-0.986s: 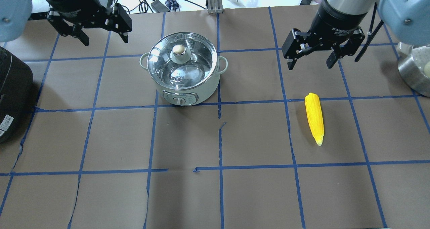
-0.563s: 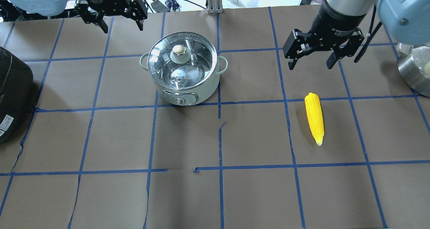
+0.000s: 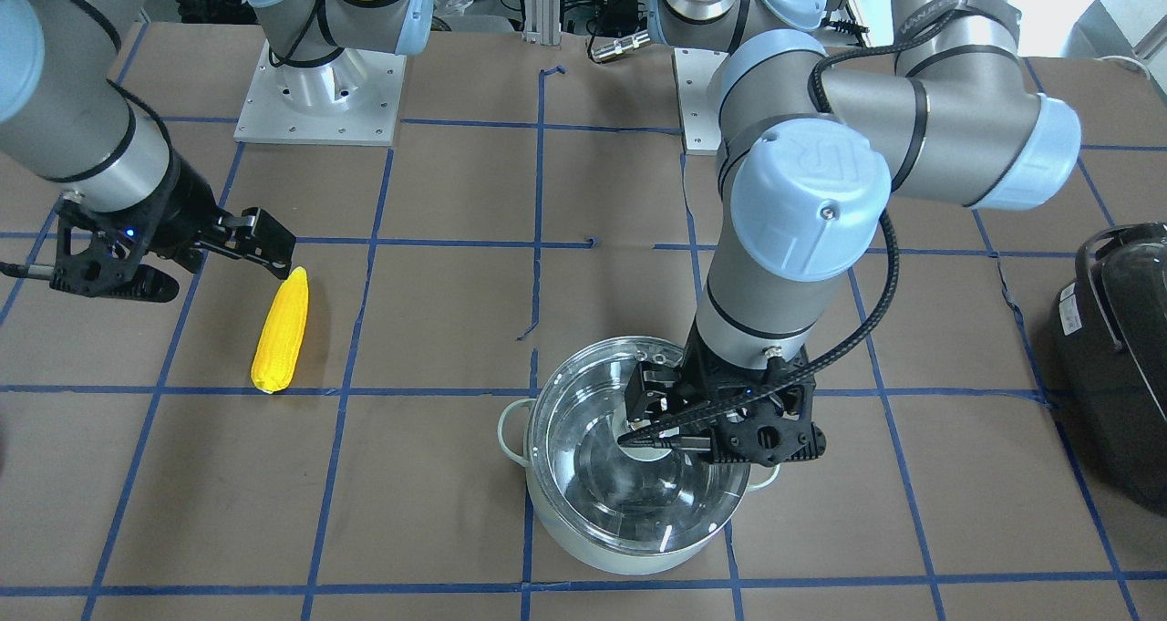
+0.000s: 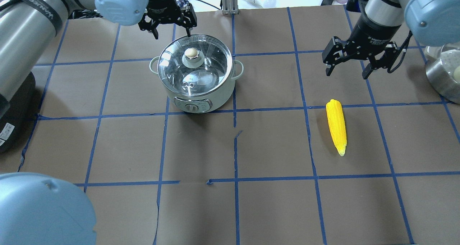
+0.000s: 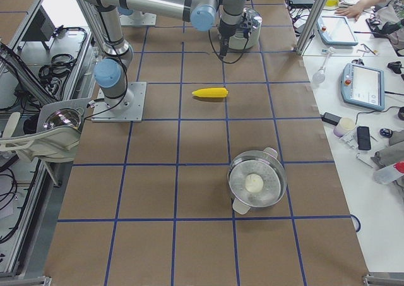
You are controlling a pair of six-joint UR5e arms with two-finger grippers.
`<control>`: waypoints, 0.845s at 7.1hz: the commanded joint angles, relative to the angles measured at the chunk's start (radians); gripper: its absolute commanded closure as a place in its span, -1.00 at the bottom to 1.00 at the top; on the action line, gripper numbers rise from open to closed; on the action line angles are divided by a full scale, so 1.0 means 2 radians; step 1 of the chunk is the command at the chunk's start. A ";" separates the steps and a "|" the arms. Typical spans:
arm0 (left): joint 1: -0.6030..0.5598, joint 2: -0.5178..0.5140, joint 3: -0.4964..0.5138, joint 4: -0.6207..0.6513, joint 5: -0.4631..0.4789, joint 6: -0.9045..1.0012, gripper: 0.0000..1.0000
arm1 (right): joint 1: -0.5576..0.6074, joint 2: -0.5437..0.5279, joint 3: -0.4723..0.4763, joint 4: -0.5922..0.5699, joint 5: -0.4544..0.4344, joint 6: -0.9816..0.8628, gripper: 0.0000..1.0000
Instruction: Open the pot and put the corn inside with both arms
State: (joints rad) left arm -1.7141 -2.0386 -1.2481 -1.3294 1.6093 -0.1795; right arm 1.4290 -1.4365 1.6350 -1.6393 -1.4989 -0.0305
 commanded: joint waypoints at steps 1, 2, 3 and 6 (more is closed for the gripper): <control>-0.011 -0.016 -0.002 0.005 -0.003 -0.001 -1.00 | -0.005 0.012 0.085 -0.062 -0.011 -0.005 -1.00; -0.017 -0.021 -0.004 0.005 -0.005 -0.002 -1.00 | -0.004 0.018 0.114 -0.128 -0.017 -0.002 -1.00; -0.023 -0.024 -0.007 0.005 -0.004 -0.002 -1.00 | -0.005 0.020 0.147 -0.152 -0.017 -0.001 -1.00; -0.033 -0.030 -0.015 0.006 -0.002 0.001 -0.78 | -0.005 0.028 0.206 -0.265 -0.037 -0.019 -1.00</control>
State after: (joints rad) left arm -1.7719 -2.0969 -1.2750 -1.3179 1.6019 -0.1807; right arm 1.4190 -1.3848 2.0157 -2.1052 -1.5449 -0.0492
